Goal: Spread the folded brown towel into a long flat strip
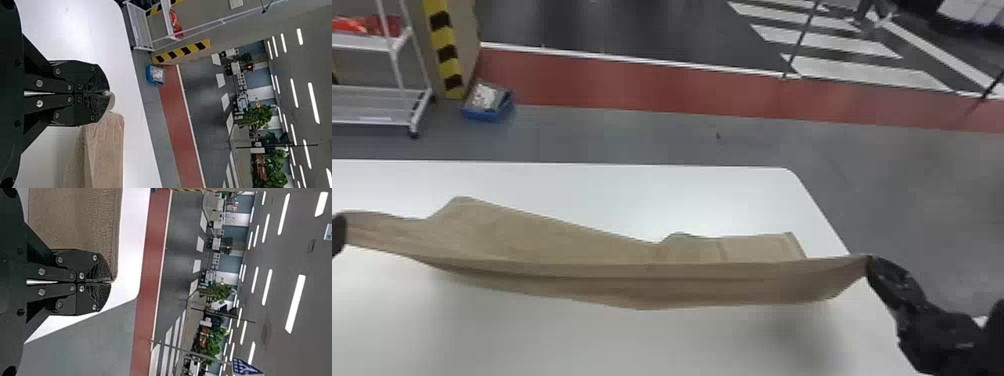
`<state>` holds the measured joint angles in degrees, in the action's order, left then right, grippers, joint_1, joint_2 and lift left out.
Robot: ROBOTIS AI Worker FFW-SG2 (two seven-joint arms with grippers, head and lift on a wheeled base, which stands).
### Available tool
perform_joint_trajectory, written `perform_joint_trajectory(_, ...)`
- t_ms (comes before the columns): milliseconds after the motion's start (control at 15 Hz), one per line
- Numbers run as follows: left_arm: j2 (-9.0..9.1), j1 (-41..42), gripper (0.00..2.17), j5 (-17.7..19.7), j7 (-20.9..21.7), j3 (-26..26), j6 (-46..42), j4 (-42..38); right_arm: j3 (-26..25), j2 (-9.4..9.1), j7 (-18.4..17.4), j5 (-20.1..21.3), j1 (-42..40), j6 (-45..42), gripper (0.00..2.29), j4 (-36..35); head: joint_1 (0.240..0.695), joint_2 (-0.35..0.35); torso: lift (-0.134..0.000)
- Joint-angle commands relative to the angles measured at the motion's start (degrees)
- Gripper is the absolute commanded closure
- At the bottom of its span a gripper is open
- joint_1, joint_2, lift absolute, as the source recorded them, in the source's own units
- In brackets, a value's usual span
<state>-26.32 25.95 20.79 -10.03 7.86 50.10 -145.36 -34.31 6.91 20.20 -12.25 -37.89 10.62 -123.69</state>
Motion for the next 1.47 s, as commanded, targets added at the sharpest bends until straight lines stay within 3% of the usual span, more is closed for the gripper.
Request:
perform_joint_trajectory(0, 0.57, 0.5, 1.38, 0.0, -0.1, 0.1, 0.5, -1.6, 3.4, -0.06, 0.1, 1.5, 1.0, 1.6, 1.18, -0.4, 0.695, -0.249, -0.125)
perform_joint_trajectory(267, 1.28, -4.0, 1.38, 0.7, -2.2, 0.0, -5.0, 3.3, 8.0, 0.47, 0.4, 5.0, 11.5, 8.7, 1.18, 1.1, 0.695, -0.202, -0.125)
perform_joint_trajectory(533, 1.28, -14.9, 1.38, 1.4, -2.8, -0.2, -9.0, 15.1, 13.0, 2.84, 1.5, 6.2, 28.8, 10.3, 1.18, 13.5, 0.695, -0.114, -0.125)
perform_joint_trajectory(600, 1.1, -18.3, 1.38, 3.6, -3.1, -0.2, -11.5, 19.4, 14.4, 3.46, 1.5, 7.5, 33.1, 9.2, 1.18, 16.8, 0.695, -0.095, -0.125)
perform_joint_trajectory(667, 1.01, -21.0, 1.38, 3.8, -3.1, -0.5, -11.8, 22.0, 15.2, 3.63, 1.5, 8.3, 36.8, 9.0, 1.18, 19.6, 0.68, -0.06, -0.125)
perform_joint_trajectory(800, 1.01, -26.3, 1.38, 5.4, -2.9, -1.6, -20.1, 28.5, 16.3, 4.51, 1.5, 8.5, 44.0, 6.9, 1.18, 26.2, 0.632, -0.037, -0.125)
perform_joint_trajectory(933, 1.36, -31.3, 1.38, 6.3, -2.8, -2.5, -22.0, 32.6, 17.4, 4.78, 0.1, 10.7, 50.2, 3.6, 1.18, 32.3, 0.587, -0.027, -0.125)
perform_joint_trajectory(1067, 1.63, -35.7, 1.38, 8.2, -2.8, -2.9, -21.8, 34.5, 17.5, 4.95, 0.0, 10.5, 55.3, 2.3, 1.18, 36.4, 0.512, -0.025, -0.125)
perform_joint_trajectory(1200, 1.63, -36.4, 1.38, 9.5, -3.1, -2.9, -21.7, 32.4, 18.8, 6.71, 0.6, 8.2, 56.7, 2.2, 1.18, 36.8, 0.466, -0.027, -0.125)
perform_joint_trajectory(1400, 1.71, -28.5, 1.38, 12.0, -3.0, 0.8, -15.5, 21.8, 17.9, 11.98, 3.3, 1.0, 49.7, 4.8, 1.18, 30.5, 0.416, -0.041, -0.125)
